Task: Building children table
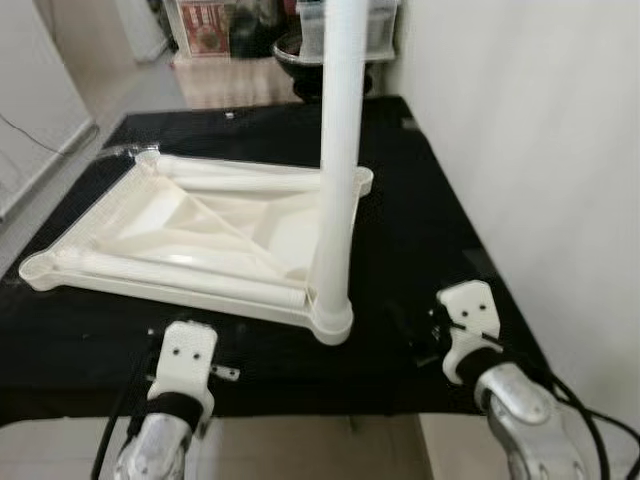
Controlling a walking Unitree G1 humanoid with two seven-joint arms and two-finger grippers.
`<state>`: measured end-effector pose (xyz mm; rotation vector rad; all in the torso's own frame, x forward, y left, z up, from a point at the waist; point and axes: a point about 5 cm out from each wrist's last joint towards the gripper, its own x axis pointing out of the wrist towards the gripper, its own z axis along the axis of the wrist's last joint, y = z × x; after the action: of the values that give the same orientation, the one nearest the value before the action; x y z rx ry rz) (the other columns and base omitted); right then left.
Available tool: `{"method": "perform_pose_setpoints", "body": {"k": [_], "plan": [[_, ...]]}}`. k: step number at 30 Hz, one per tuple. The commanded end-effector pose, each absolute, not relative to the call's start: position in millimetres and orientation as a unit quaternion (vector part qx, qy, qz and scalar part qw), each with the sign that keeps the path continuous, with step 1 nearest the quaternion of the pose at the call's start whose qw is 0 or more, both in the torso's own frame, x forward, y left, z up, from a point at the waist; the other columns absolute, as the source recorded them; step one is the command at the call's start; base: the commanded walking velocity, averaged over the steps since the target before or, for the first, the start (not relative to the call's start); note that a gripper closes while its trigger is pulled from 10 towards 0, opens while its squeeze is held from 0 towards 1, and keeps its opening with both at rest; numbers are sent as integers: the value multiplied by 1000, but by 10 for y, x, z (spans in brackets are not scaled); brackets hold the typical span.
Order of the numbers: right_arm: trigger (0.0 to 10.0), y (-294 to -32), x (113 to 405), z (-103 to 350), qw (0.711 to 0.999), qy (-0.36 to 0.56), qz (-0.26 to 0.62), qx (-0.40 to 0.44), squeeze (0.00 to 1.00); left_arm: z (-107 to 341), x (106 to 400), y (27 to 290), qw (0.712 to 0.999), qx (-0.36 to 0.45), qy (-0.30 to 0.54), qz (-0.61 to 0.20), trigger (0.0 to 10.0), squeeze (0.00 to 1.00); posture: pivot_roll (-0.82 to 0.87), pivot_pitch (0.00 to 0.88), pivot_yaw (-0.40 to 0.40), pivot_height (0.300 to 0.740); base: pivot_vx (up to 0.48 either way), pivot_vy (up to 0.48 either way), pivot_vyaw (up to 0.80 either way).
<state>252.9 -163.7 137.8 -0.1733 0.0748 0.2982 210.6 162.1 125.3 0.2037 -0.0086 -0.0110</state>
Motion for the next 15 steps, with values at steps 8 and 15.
{"method": "perform_pose_setpoints", "body": {"k": [8, 15], "plan": [[10000, -1569, 2505, 1358, 982, 43, 168, -71, 0, 1216, 2087, 1660, 993, 117, 6, -1, 10000, 0, 24, 126, -26, 740, 0, 240, 0], [10000, -1575, 2505, 1357, 982, 45, 171, -66, 0, 1217, 2090, 1648, 993, 116, 9, -10, 10000, 0, 24, 130, -22, 740, 0, 0, 0]]}}
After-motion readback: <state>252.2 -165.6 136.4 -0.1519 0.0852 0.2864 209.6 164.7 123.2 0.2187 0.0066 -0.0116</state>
